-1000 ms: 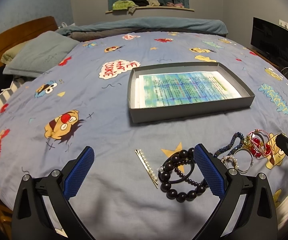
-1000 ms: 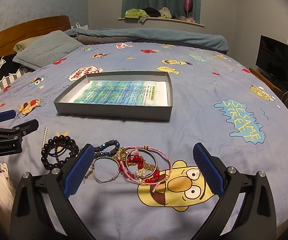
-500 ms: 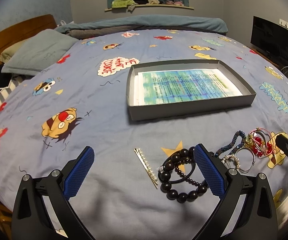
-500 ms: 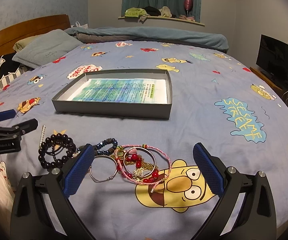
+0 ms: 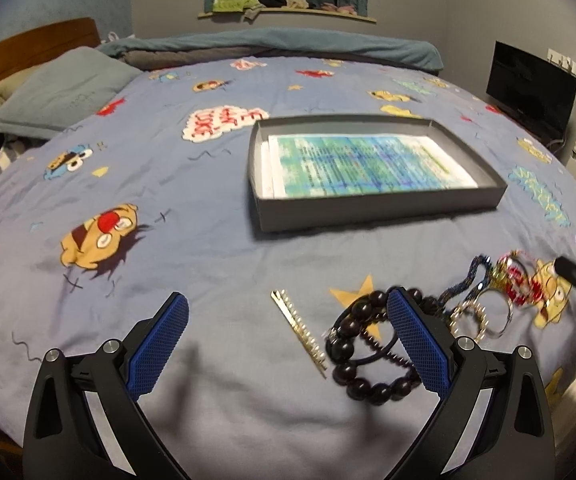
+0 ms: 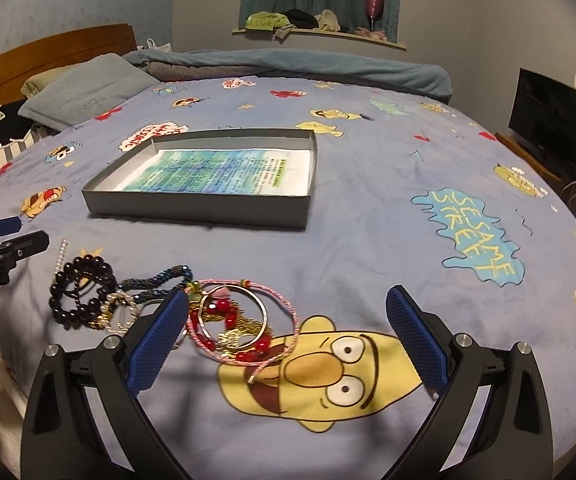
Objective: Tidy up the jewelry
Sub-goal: 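Close the left tool on the pearl hair clip while the right tool grasps the pink string bracelet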
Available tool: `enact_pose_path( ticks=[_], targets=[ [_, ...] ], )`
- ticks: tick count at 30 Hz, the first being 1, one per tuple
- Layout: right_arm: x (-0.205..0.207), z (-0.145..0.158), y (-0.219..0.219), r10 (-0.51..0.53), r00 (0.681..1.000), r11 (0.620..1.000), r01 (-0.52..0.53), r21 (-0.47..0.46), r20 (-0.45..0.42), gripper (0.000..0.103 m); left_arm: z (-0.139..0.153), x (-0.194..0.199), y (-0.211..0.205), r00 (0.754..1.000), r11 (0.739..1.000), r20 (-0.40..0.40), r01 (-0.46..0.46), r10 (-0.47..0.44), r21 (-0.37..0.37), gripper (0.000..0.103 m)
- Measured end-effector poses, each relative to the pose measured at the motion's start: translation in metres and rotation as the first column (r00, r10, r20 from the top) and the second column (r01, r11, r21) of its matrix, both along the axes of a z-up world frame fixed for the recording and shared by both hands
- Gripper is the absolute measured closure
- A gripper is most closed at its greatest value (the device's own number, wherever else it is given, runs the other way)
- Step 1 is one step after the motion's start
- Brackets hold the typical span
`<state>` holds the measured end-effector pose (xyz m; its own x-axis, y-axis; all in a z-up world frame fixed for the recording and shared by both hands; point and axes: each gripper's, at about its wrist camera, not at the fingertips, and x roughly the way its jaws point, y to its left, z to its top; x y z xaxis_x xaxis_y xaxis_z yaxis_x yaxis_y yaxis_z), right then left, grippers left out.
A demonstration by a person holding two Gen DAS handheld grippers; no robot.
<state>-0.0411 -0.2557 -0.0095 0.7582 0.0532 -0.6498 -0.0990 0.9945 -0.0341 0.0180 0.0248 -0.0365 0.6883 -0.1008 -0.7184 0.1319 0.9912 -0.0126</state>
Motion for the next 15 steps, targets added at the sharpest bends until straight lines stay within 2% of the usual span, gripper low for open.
enact_pose_path(
  ticks=[4, 6, 8, 13, 15],
  targets=[
    [0.003, -0.005, -0.005, 0.007, 1.0, 1.0, -0.007, -0.005, -0.023, 0.025, -0.008, -0.004, 0.004, 1.0, 0.999, -0.001, 0.018, -0.018, 0.033, 0.005],
    [0.004, -0.009, -0.009, 0.006, 0.999, 1.0, -0.006, -0.003, -0.039, 0.038, -0.009, -0.007, 0.006, 1.0, 0.998, 0.008, 0.029, -0.03, 0.048, 0.005],
    [0.006, -0.012, -0.012, 0.007, 0.998, 1.0, -0.007, 0.006, -0.055, 0.047, -0.011, -0.008, 0.008, 0.999, 0.998, 0.014, 0.031, -0.032, 0.06, 0.007],
    [0.011, -0.023, -0.011, 0.021, 0.995, 1.0, -0.02, 0.017, -0.095, 0.066, -0.014, -0.007, 0.013, 0.999, 0.999, 0.006, 0.034, -0.035, 0.037, 0.01],
    [0.013, -0.026, -0.012, 0.021, 0.994, 1.0, -0.019, 0.021, -0.105, 0.074, -0.015, -0.006, 0.013, 0.999, 0.999, -0.001, 0.044, -0.044, 0.027, 0.023]
  ],
)
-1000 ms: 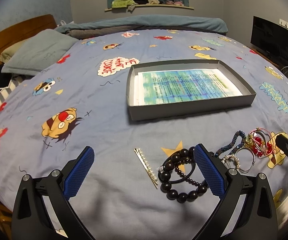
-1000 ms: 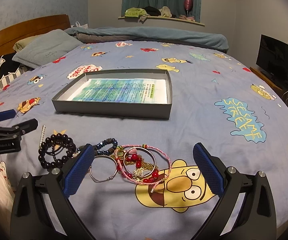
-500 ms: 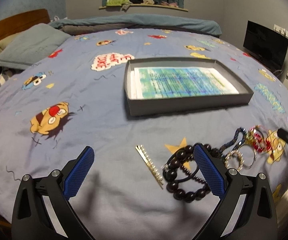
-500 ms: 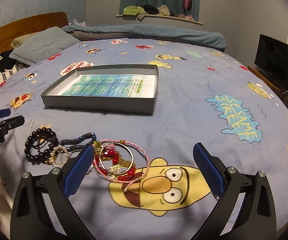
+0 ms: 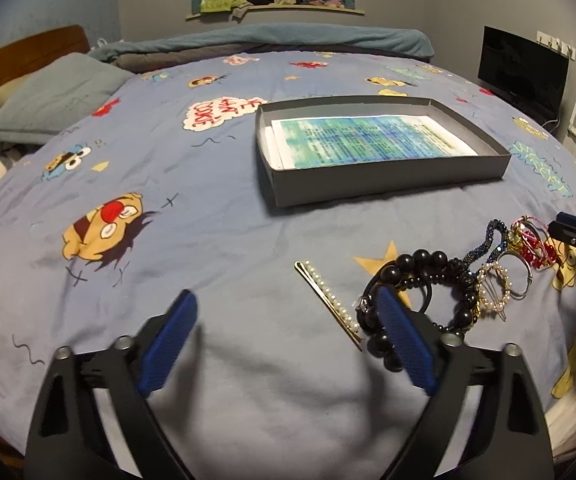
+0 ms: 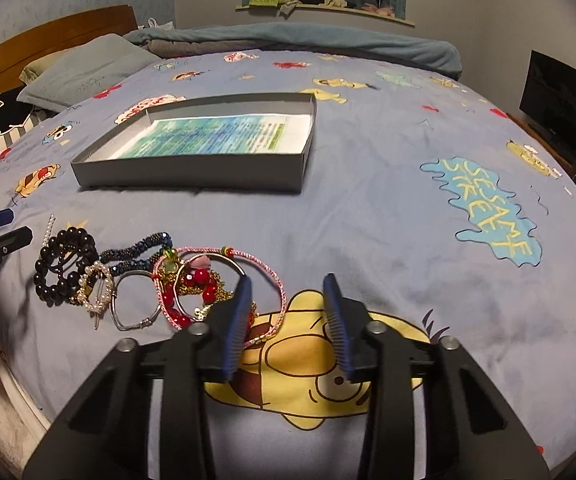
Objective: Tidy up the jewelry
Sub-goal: 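Close the left tool on the pearl hair clip while the right tool grasps the pink string bracelet, then carry the clip and bracelet into the grey box while both tools open to release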
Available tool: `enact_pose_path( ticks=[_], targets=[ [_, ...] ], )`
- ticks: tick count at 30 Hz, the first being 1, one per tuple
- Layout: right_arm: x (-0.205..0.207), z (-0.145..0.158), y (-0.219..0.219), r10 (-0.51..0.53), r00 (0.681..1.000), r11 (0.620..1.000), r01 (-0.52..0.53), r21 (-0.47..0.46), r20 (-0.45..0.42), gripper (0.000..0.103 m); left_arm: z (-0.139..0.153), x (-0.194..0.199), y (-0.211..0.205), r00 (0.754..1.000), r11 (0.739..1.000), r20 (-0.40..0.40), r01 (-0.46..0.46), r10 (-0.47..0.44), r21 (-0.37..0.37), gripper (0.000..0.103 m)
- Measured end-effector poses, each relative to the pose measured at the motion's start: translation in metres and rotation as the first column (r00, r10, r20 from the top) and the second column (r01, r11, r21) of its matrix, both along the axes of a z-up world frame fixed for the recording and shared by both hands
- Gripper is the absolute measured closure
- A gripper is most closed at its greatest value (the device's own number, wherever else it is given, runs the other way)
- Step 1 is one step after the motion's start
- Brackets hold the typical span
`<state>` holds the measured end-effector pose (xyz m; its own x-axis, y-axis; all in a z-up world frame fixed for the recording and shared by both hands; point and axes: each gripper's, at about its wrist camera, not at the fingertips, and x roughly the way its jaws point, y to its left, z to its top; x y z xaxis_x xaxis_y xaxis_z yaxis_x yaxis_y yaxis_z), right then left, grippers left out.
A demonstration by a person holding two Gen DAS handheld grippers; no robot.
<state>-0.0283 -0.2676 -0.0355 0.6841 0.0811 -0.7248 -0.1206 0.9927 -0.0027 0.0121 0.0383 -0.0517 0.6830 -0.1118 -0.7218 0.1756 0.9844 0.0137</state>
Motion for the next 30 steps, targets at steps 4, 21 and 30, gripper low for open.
enact_pose_path(
  ticks=[4, 21, 30],
  targets=[
    [0.003, -0.006, -0.003, 0.0, 1.0, 0.999, 0.001, 0.035, -0.028, 0.078, -0.006, 0.004, -0.001, 0.999, 1.0, -0.03, 0.02, -0.021, -0.018, 0.037],
    [0.016, -0.017, -0.003, 0.0, 0.998, 0.998, 0.004, 0.069, -0.055, 0.098, -0.029, 0.027, -0.012, 0.992, 0.997, -0.103, 0.066, -0.07, -0.04, 0.075],
    [0.001, 0.008, -0.004, 0.011, 0.999, 0.996, -0.014, 0.087, 0.044, 0.1, -0.011, 0.018, -0.005, 0.994, 0.993, -0.059, 0.085, -0.091, -0.083, 0.095]
  ],
)
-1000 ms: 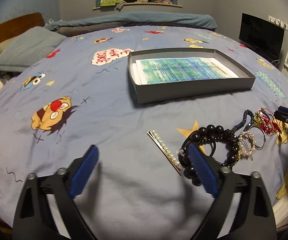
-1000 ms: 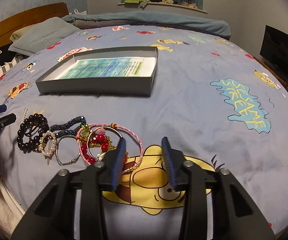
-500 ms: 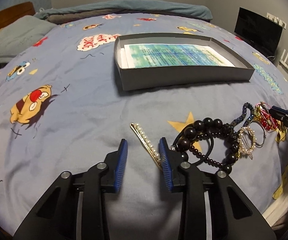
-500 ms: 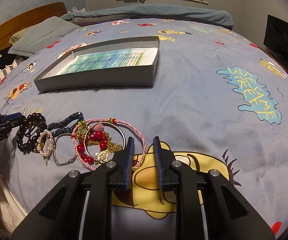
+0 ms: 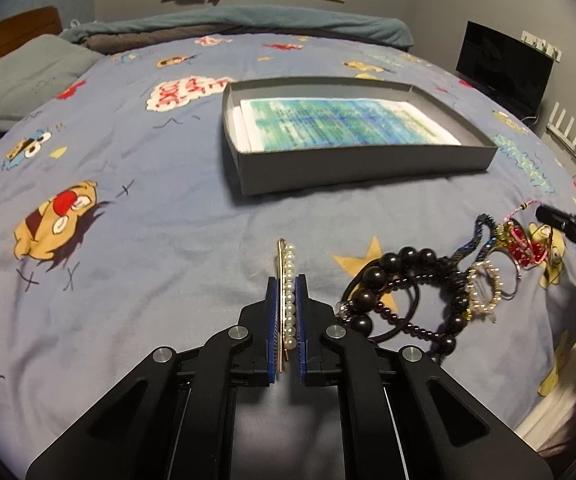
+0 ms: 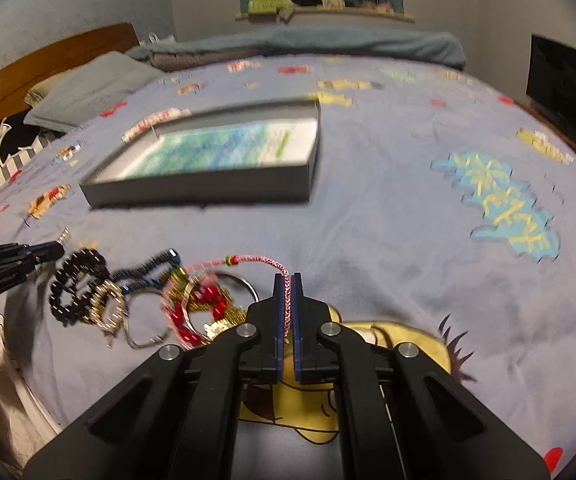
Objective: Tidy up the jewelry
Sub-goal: 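Carry the clip and bracelet into the grey box while both tools open to release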
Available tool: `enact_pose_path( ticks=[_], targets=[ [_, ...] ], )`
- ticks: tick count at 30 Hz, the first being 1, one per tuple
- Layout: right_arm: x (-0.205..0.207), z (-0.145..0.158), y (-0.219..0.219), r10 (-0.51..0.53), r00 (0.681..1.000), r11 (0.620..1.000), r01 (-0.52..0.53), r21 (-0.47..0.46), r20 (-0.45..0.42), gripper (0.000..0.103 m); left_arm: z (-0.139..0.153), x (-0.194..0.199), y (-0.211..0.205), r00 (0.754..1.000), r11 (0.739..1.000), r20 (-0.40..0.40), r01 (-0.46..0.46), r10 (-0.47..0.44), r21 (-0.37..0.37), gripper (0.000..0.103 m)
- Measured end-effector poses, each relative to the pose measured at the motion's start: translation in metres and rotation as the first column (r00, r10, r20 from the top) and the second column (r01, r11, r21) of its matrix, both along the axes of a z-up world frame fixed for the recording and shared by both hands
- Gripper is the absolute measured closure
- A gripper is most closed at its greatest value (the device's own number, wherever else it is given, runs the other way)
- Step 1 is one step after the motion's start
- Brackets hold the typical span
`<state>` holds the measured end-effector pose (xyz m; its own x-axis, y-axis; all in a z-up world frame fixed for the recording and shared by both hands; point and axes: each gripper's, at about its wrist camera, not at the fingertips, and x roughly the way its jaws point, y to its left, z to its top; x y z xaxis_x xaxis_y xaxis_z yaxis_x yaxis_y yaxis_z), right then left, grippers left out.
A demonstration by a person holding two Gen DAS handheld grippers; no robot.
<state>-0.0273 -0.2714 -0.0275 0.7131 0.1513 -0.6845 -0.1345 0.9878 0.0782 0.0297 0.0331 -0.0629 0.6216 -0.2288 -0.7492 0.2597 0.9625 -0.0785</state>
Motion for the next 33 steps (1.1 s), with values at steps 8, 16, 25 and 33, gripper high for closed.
enact_pose_path(
  ticks=[8, 16, 25, 33],
  targets=[
    [-0.008, 0.04, 0.005, 0.03, 0.994, 1.0, -0.031, 0.007, 0.102, 0.1, 0.028, -0.006, -0.001, 0.997, 1.0, 0.07, 0.021, -0.022, 0.016, 0.095],
    [-0.007, 0.079, 0.008, 0.042, 0.983, 0.999, -0.043, 0.0, 0.181, 0.1, 0.055, -0.001, 0.002, 0.991, 0.999, 0.132, 0.025, -0.028, 0.02, 0.095],
    [0.03, 0.106, 0.015, 0.038, 0.969, 0.999, -0.032, -0.031, 0.243, 0.1, 0.076, 0.041, -0.008, 0.984, 0.999, 0.172, 0.049, -0.051, 0.014, 0.095],
    [0.115, 0.097, 0.025, 0.007, 0.975, 0.999, 0.001, -0.037, 0.221, 0.1, 0.085, 0.108, -0.02, 0.984, 0.999, 0.171, 0.041, -0.042, 0.007, 0.095]
  ],
)
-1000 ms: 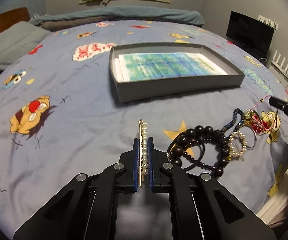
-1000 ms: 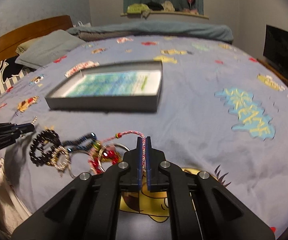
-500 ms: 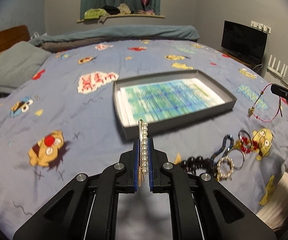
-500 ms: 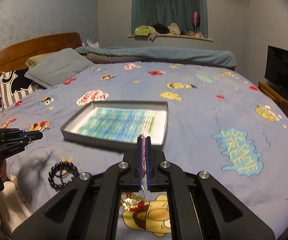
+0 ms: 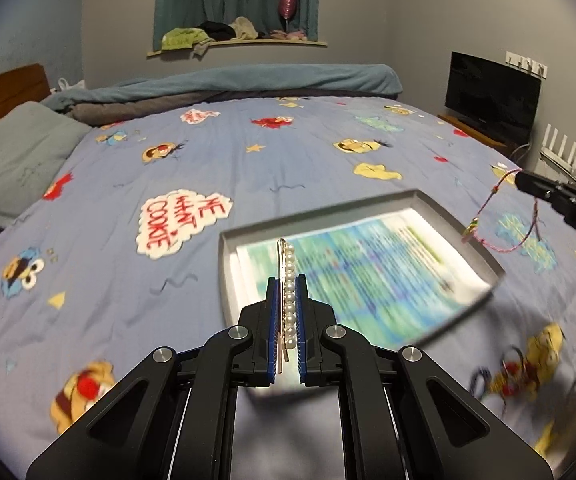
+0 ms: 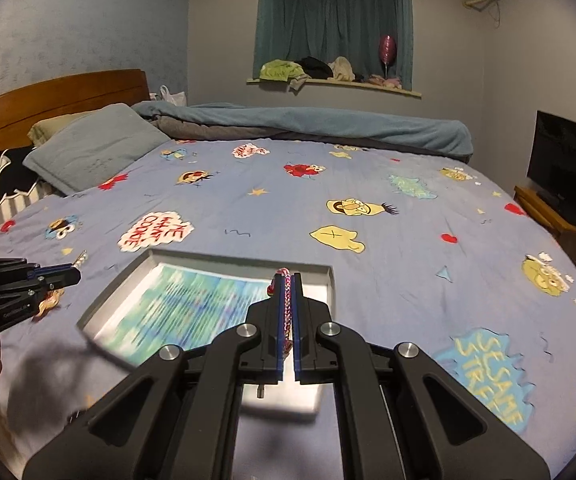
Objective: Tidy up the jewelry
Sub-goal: 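Carry the clip and bracelet into the grey box while both tools open to release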
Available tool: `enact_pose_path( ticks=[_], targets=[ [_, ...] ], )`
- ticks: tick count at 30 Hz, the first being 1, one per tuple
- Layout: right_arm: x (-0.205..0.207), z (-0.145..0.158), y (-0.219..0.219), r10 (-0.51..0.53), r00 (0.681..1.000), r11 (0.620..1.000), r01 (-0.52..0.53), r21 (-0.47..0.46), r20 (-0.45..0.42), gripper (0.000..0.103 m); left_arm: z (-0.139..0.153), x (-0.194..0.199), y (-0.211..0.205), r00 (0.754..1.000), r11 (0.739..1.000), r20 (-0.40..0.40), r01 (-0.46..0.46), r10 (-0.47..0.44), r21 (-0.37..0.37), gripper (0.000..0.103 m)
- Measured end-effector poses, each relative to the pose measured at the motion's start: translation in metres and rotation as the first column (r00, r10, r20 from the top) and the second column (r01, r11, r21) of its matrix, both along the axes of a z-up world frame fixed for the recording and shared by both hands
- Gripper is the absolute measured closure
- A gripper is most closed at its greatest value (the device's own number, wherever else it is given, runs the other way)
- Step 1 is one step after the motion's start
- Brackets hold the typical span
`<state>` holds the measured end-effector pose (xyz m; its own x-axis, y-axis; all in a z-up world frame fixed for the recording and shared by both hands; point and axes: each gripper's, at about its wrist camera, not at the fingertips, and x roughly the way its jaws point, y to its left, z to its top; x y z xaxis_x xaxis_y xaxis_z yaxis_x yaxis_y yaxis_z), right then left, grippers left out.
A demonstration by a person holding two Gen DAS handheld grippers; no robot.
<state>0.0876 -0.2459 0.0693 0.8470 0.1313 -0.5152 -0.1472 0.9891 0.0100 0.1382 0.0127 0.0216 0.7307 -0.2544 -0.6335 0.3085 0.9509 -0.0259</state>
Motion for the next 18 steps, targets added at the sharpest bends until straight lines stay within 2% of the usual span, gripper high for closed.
enact_pose_path(
  ticks=[4, 8, 14, 18],
  targets=[
    [0.037, -0.013, 0.004, -0.018, 1.0, 1.0, 0.019, 0.014, -0.025, 0.1, -0.008, 0.031, -0.005, 0.999, 1.0, -0.034, 0.003, -0.004, -0.029, 0.095],
    [0.067, -0.028, 0.009, -0.033, 0.999, 0.999, 0.033, 0.016, -0.033, 0.1, -0.021, 0.057, -0.01, 0.998, 1.0, -0.066, -0.003, 0.002, -0.021, 0.095],
    [0.096, -0.051, 0.011, -0.051, 0.996, 0.999, 0.051, 0.001, -0.076, 0.1, -0.053, 0.095, -0.018, 0.985, 0.999, -0.169, -0.019, 0.024, 0.035, 0.095],
    [0.108, -0.067, 0.013, -0.063, 0.99, 0.997, 0.057, -0.047, -0.126, 0.1, -0.067, 0.103, -0.02, 0.979, 0.998, -0.201, -0.02, 0.033, 0.068, 0.095]
  ],
)
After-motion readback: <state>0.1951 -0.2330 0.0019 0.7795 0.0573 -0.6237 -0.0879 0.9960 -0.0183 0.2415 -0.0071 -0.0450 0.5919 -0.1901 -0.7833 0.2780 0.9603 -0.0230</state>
